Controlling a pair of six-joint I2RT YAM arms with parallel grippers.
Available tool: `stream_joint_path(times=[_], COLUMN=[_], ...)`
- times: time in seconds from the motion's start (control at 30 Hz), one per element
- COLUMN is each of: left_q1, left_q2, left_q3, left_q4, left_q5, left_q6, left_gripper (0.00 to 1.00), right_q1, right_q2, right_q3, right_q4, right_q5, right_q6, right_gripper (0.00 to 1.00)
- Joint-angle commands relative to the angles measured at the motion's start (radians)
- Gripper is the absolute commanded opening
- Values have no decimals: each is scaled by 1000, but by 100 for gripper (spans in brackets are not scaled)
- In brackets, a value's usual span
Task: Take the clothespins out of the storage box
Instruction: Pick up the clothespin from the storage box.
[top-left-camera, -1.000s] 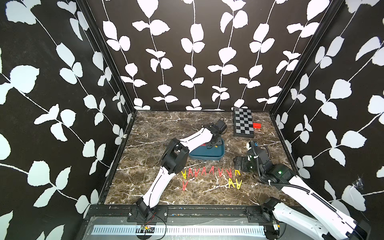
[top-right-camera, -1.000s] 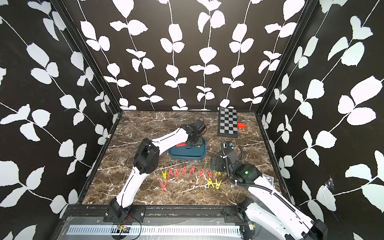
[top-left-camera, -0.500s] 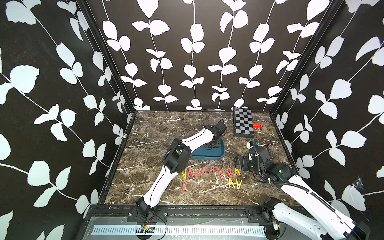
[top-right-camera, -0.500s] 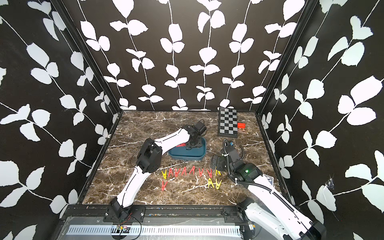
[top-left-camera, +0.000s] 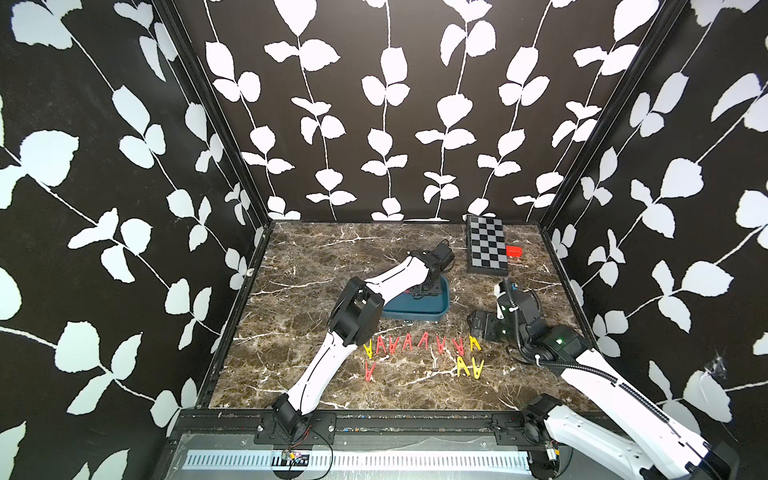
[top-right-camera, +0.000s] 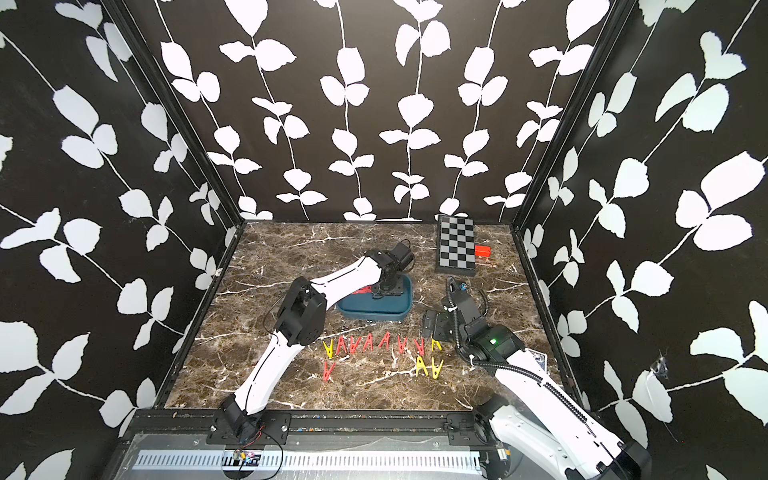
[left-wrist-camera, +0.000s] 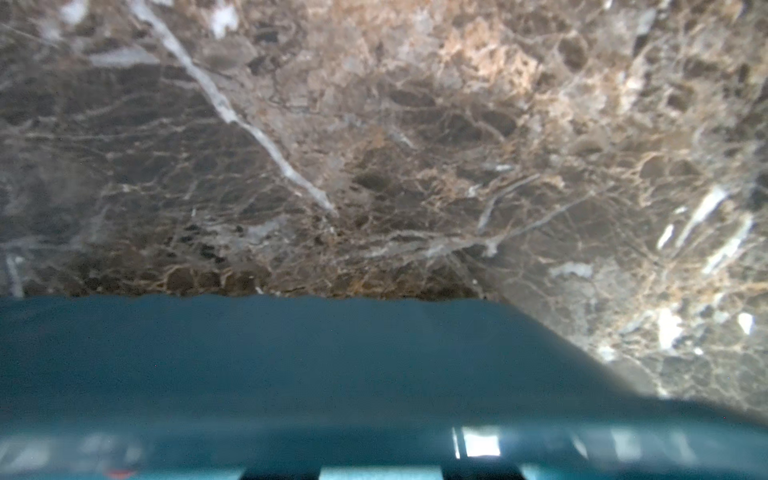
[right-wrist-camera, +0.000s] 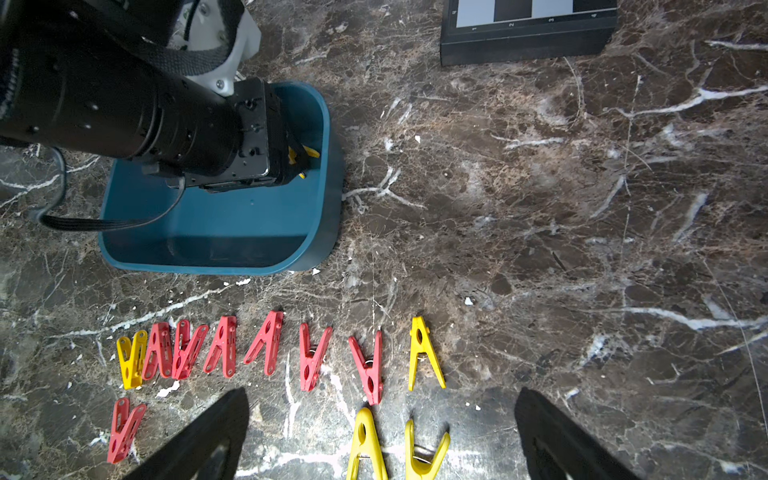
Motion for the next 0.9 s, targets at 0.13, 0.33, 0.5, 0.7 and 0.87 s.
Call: stream_joint_path(times=[0.13, 0.33, 0.5, 0.7, 0.87], left_q1=[-6, -6, -6, -6, -6], left_q2=[-21, -1, 2, -26, -53], left_q3=[-31, -21, -15, -24, -38], left_q4=[-86, -58, -52, -57, -53], left_q5=[-3, 24, 33, 27, 37], left_q6=[30, 43, 24, 18, 1], left_gripper=[43, 43, 35, 21, 7], right_q1=[-8, -8, -7, -9, -9], right_q2=[-46, -52, -50, -39, -34], right_q3=[-25, -30, -37, -32, -33], right_q4=[-6, -9, -5, -1, 5], right_q5=[21, 20, 11, 4, -6], right_q6=[20, 22, 19, 9, 1], right_gripper=[99, 99, 99, 99, 99])
